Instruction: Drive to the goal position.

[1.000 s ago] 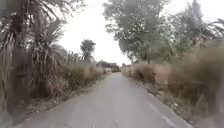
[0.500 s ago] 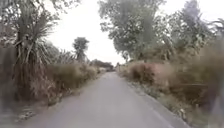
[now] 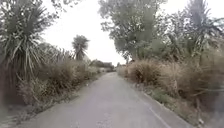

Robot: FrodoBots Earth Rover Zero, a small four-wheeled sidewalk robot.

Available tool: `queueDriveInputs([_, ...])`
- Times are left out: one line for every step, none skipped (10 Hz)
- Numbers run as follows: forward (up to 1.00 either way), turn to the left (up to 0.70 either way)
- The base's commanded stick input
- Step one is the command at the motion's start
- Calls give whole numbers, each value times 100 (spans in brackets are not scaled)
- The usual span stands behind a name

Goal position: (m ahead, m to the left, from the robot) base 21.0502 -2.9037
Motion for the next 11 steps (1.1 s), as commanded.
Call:
queueDriveInputs([70, 0])
queueDriveInputs([70, 0])
queueDriveInputs([70, 0])
queueDriveInputs([70, 0])
queueDriveInputs([70, 0])
queueDriveInputs([70, 0])
queueDriveInputs([70, 0])
queueDriveInputs([70, 0])
queueDriveInputs([70, 0])
queueDriveInputs([70, 0])
queueDriveInputs([70, 0])
